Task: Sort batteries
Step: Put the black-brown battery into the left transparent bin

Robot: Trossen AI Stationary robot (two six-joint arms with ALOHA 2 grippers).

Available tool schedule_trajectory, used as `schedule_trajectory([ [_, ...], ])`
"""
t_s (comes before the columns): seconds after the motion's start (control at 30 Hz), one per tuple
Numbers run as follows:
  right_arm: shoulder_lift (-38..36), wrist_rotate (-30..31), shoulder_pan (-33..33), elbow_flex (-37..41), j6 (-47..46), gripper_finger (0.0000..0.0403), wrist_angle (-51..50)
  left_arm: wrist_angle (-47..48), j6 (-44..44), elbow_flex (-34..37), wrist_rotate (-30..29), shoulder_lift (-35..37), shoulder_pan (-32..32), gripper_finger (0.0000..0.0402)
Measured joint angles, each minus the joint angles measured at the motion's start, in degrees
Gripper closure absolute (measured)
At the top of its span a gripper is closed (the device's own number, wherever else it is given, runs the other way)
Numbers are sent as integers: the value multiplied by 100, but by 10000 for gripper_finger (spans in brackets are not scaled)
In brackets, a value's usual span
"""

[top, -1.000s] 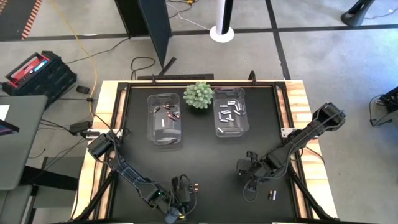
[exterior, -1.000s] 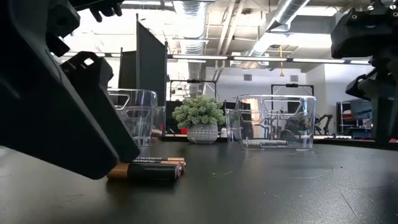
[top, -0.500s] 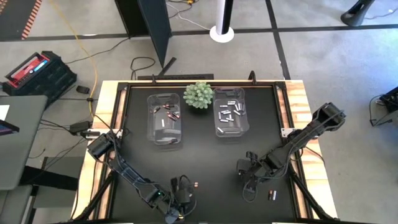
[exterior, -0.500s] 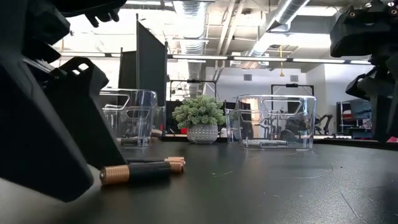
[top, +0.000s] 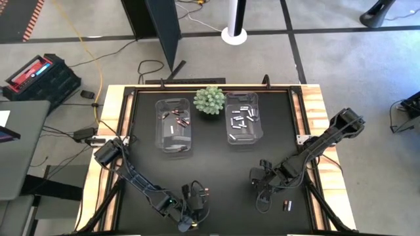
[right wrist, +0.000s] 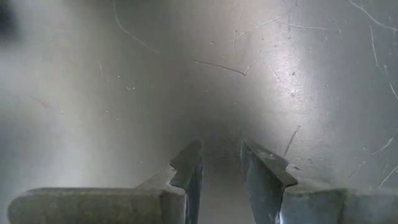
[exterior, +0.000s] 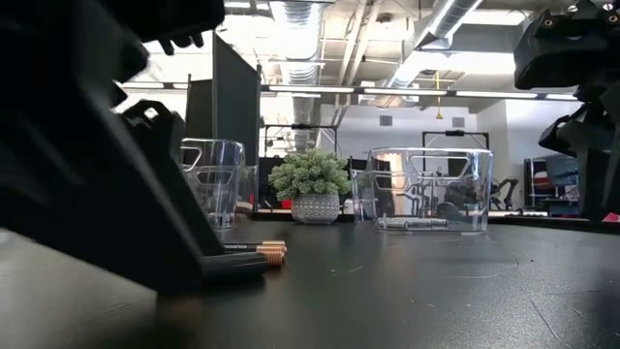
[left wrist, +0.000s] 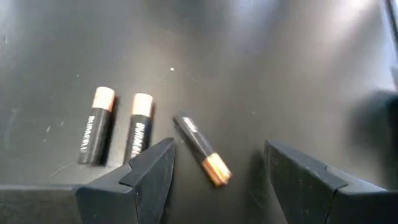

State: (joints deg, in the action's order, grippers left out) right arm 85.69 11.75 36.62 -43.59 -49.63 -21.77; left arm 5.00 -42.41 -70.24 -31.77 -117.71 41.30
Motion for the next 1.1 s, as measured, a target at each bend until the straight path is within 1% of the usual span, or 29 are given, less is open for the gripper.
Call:
schedule_trajectory([
  [0.13, 2, 1, 0, 0, 0, 277, 3, -77, -345, -4, -36, -95, -61, 156],
  [0.3, 4, 2, 5, -4, 2, 277, 5, -55, -424, -7, -263, -131, -38, 159],
  [0.4, 4, 2, 13, -4, 16, 277, 1, 1, -349, -7, -274, -131, -40, 174],
  [0.6, 4, 2, 13, -4, 77, 277, -3, 33, -231, -4, -241, -133, -44, 227],
  [0.73, 4, 2, 13, -4, 151, 277, -1, 154, -91, -4, -129, -133, -44, 253],
  [0.87, 4, 2, 13, -4, 153, 277, -1, 376, -68, -13, -98, -129, -44, 265],
  [1.1, 4, 2, 13, -4, 168, 277, -1, 471, 140, -15, -61, -129, -44, 266],
])
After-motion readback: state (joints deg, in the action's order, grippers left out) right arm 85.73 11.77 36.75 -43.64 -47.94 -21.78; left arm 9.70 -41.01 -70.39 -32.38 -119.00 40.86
